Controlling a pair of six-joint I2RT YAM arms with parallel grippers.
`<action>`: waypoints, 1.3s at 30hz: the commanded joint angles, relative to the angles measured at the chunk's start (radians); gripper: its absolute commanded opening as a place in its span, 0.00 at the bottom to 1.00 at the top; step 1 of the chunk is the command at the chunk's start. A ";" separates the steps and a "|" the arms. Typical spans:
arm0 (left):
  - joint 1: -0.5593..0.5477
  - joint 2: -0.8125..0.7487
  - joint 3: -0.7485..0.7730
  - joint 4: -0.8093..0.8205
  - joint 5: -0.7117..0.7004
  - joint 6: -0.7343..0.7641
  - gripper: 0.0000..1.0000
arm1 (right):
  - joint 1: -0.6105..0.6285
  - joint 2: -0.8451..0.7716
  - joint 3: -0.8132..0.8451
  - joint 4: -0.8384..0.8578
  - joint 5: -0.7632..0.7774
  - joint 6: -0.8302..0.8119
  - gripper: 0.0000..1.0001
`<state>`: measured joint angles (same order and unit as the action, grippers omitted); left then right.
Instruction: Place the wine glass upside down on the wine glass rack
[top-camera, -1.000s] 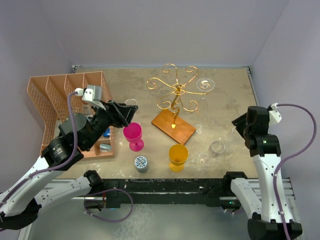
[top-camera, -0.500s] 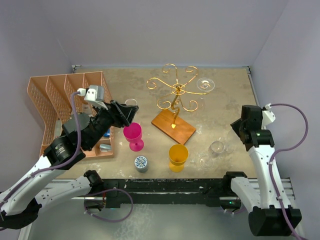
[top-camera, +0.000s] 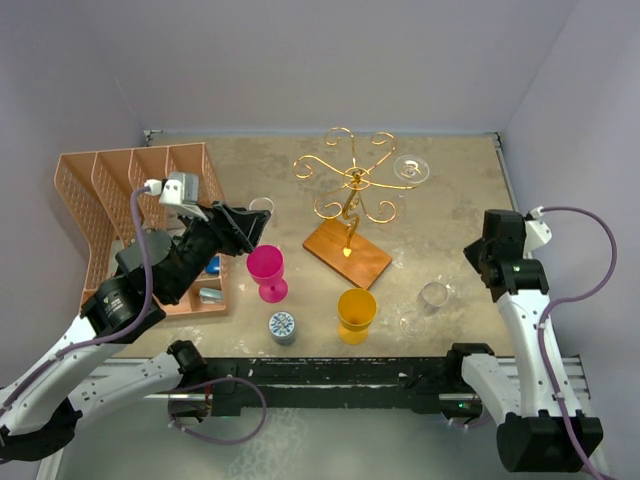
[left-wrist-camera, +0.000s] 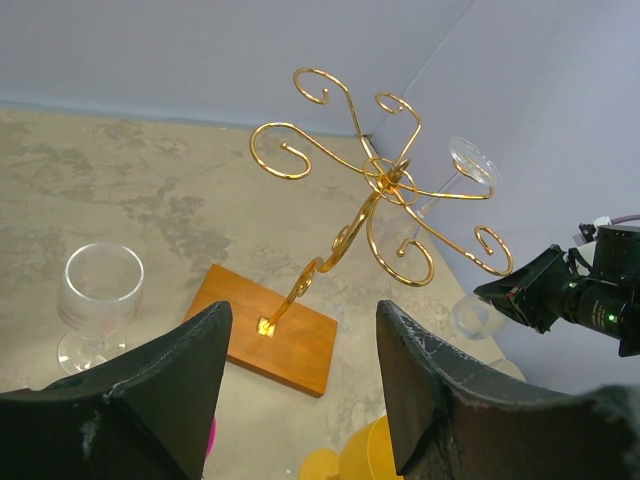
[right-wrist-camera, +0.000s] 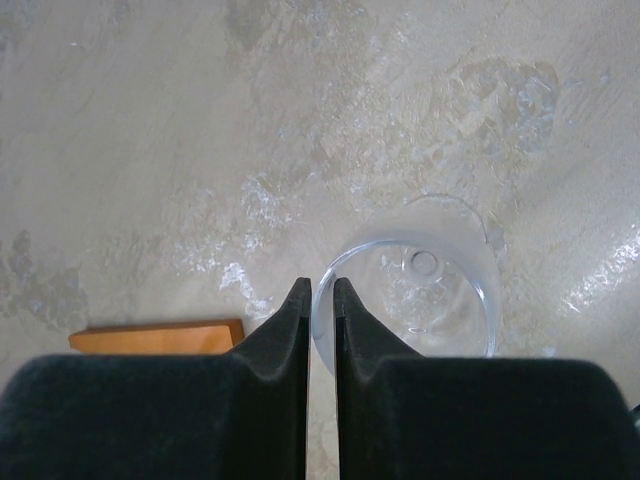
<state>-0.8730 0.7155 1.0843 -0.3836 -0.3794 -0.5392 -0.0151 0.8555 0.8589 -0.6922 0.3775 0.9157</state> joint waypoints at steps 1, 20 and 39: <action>-0.003 -0.002 0.012 0.027 -0.013 -0.015 0.57 | 0.000 -0.026 0.039 0.031 -0.027 0.001 0.00; -0.003 0.135 0.131 0.190 0.185 -0.091 0.57 | 0.000 -0.170 0.300 0.161 -0.008 -0.063 0.00; -0.003 0.399 0.280 0.554 0.379 -0.360 0.60 | 0.000 -0.380 0.292 0.767 -0.331 -0.093 0.00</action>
<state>-0.8730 1.0683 1.3155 0.0475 -0.0311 -0.8043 -0.0193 0.5106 1.1652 -0.1673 0.2043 0.8310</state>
